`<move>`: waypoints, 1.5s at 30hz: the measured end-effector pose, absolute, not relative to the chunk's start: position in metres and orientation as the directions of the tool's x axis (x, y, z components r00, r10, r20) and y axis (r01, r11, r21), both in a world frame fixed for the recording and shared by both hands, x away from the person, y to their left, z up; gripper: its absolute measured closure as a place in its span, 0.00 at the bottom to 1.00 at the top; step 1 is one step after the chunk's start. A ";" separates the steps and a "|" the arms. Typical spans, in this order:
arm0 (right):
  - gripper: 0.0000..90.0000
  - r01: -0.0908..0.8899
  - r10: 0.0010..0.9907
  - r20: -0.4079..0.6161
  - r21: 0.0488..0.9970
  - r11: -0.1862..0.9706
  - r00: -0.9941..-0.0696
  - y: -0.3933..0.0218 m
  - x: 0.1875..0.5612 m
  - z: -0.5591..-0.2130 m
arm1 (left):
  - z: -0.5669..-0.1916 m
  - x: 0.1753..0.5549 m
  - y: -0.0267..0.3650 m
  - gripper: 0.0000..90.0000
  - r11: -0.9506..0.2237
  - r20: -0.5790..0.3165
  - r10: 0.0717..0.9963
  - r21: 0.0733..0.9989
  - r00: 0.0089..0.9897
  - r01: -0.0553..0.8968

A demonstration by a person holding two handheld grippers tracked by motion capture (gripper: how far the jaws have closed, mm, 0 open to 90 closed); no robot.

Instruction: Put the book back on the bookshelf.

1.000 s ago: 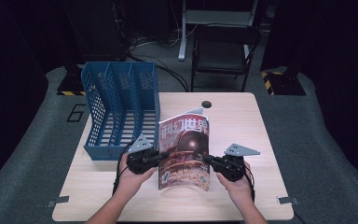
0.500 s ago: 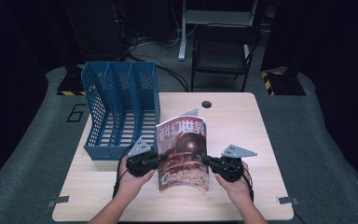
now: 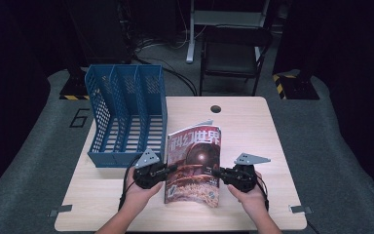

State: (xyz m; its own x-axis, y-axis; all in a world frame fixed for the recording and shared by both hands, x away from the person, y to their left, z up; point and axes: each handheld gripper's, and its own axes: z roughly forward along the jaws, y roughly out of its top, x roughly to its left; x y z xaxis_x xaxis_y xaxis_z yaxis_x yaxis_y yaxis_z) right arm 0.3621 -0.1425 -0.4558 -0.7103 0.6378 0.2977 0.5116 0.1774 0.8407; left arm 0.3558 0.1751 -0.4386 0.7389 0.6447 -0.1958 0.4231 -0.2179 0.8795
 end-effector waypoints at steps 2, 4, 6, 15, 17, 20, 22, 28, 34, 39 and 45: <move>0.91 0.519 0.637 0.306 0.837 0.175 -0.708 -0.142 0.363 -0.455 | -0.438 0.356 0.176 0.92 -0.216 -0.195 0.646 0.881 0.738 0.421; 0.91 0.526 0.640 0.311 0.833 0.171 -0.702 -0.142 0.364 -0.454 | -0.438 0.357 0.175 0.92 -0.210 -0.202 0.646 0.880 0.736 0.426; 0.92 0.528 0.639 0.318 0.833 0.164 -0.701 -0.141 0.366 -0.453 | -0.437 0.359 0.176 0.92 -0.212 -0.204 0.645 0.878 0.736 0.429; 0.96 0.419 0.686 0.196 0.891 0.174 -0.701 -0.131 0.367 -0.445 | -0.431 0.367 0.178 0.91 -0.213 -0.134 0.664 0.909 0.736 0.357; 0.97 0.389 0.707 0.151 0.902 0.187 -0.691 -0.126 0.365 -0.444 | -0.431 0.369 0.180 0.91 -0.232 -0.116 0.664 0.907 0.738 0.352; 0.97 0.366 0.714 0.114 0.907 0.209 -0.691 -0.121 0.365 -0.447 | -0.435 0.370 0.181 0.91 -0.232 -0.113 0.671 0.907 0.732 0.352; 0.96 0.364 0.715 0.108 0.906 0.215 -0.690 -0.121 0.365 -0.448 | -0.437 0.369 0.182 0.91 -0.245 -0.099 0.668 0.906 0.737 0.344; 0.95 0.365 0.708 0.124 0.909 0.199 -0.695 -0.123 0.362 -0.450 | -0.439 0.364 0.182 0.91 -0.211 -0.124 0.673 0.913 0.730 0.350; 0.78 0.388 0.680 0.167 0.903 0.186 -0.714 -0.129 0.360 -0.452 | -0.440 0.358 0.181 0.92 -0.214 -0.112 0.671 0.917 0.733 0.337; 0.71 0.439 0.652 0.220 0.878 0.192 -0.726 -0.134 0.360 -0.455 | -0.440 0.353 0.179 0.92 -0.212 -0.101 0.667 0.924 0.738 0.318; 0.73 0.506 0.638 0.264 0.831 0.230 -0.724 -0.138 0.367 -0.461 | -0.438 0.351 0.178 0.93 -0.226 -0.084 0.659 0.926 0.748 0.303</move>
